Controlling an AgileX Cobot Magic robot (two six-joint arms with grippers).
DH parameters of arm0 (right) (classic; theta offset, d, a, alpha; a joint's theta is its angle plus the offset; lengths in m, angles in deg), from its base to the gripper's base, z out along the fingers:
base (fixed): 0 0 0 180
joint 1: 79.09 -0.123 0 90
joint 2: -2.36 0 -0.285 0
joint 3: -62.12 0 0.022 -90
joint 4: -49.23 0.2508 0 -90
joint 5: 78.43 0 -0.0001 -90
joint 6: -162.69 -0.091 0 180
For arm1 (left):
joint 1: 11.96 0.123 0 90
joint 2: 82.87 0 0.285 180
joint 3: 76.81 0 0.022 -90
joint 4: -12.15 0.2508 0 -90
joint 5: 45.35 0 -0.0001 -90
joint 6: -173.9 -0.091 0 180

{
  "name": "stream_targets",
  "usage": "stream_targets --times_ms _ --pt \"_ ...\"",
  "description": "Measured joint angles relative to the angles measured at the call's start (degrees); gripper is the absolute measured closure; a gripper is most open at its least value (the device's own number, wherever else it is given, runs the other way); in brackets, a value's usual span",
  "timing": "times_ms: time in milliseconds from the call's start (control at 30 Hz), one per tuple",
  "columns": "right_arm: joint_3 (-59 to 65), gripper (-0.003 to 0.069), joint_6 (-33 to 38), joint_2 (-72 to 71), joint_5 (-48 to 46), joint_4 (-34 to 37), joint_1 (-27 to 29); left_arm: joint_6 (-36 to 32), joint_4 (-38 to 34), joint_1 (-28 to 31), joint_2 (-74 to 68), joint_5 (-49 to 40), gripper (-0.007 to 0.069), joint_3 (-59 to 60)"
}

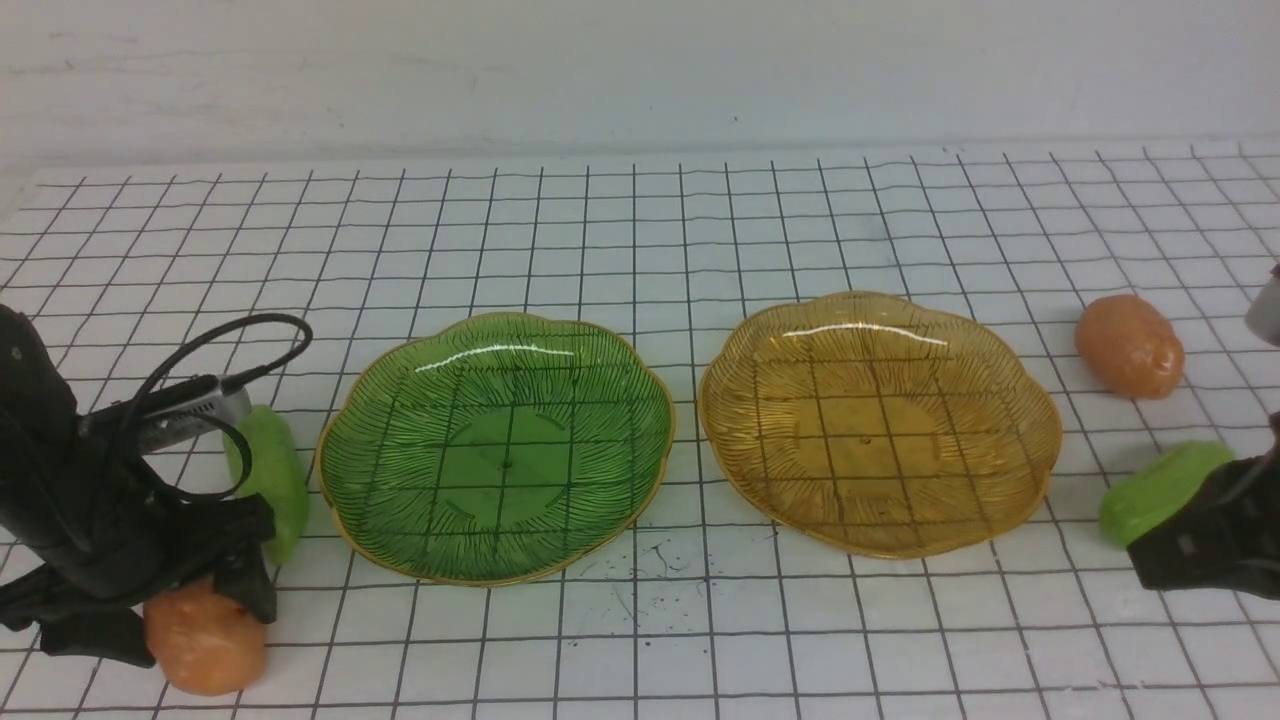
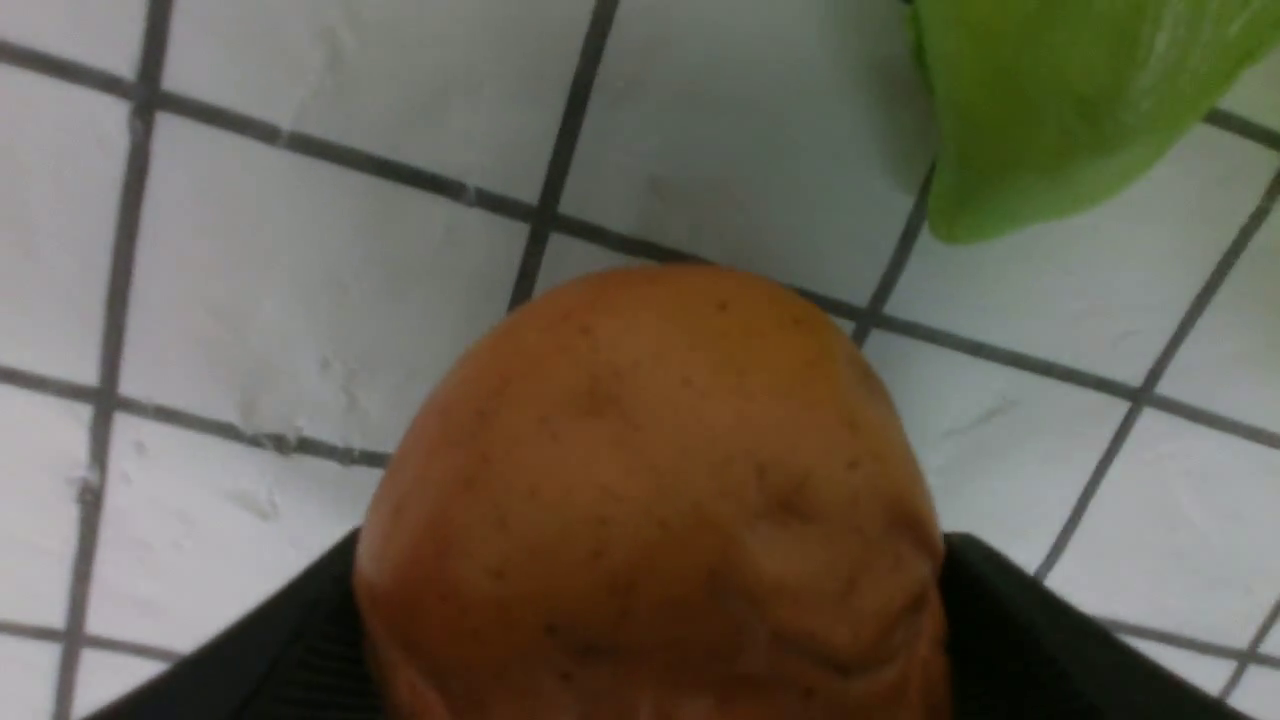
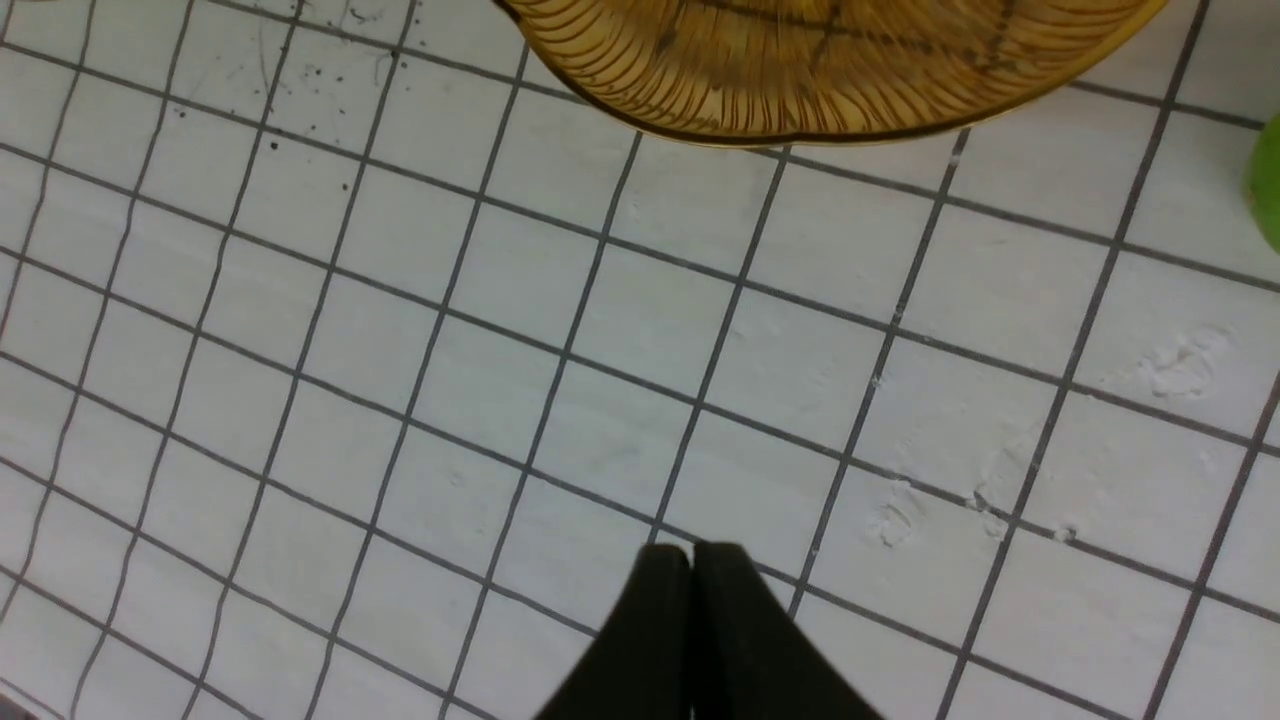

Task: Put different types of vegetables on the plate.
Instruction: 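Put the potatoes from the left side into the left plate with the left gripper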

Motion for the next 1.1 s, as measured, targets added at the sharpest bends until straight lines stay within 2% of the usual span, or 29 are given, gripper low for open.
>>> stream_targets --times_ms 200,333,467,533,700,833,933,1000,1033,1100 --pt "0.0 0.067 -0.5 0.0 1.4 0.0 0.0 -0.1 -1.0 0.0 3.4 -6.8 0.0054 -2.4" --pt "-0.4 0.067 -3.2 0.0 4.6 0.0 0.1 -3.8 -7.0 -0.7 8.5 -10.3 0.0054 -4.5" --pt "-5.2 0.0669 -8.2 0.2 10.5 -1.1 3.6 -16.7 -16.1 -6.0 13.2 -4.9 0.0054 -7.5" --pt "-9.7 0.0669 -11.2 1.1 12.6 -1.8 6.8 -19.9 -18.9 -9.1 12.6 -1.5 0.0054 -8.8" --pt "-18.9 0.0666 -15.4 7.7 14.6 -2.4 12.8 -21.4 -20.4 -15.7 5.9 3.1 0.0054 -13.3" --pt "-23.1 0.0636 -15.8 13.9 14.7 -2.8 13.6 -21.5 -18.3 -18.9 -0.4 4.1 0.0054 -17.2" --pt "-25.6 0.0529 -15.8 21.7 16.0 -2.8 13.6 -20.6 -15.6 -20.0 -6.7 4.3 0.0054 -20.8" --pt "-26.1 0.0493 -15.6 23.4 16.6 -2.8 13.6 -20.1 -15.3 -20.0 -7.9 4.3 0.0054 -21.4" --pt "-27.5 0.0386 -14.4 27.9 17.4 -2.8 13.6 -19.2 -15.0 -20.0 -9.4 4.5 0.0054 -21.8" --pt "-28.6 0.0278 -12.7 31.8 18.7 -2.7 13.6 -18.8 -14.6 -20.0 -10.5 4.4 0.0054 -21.9"
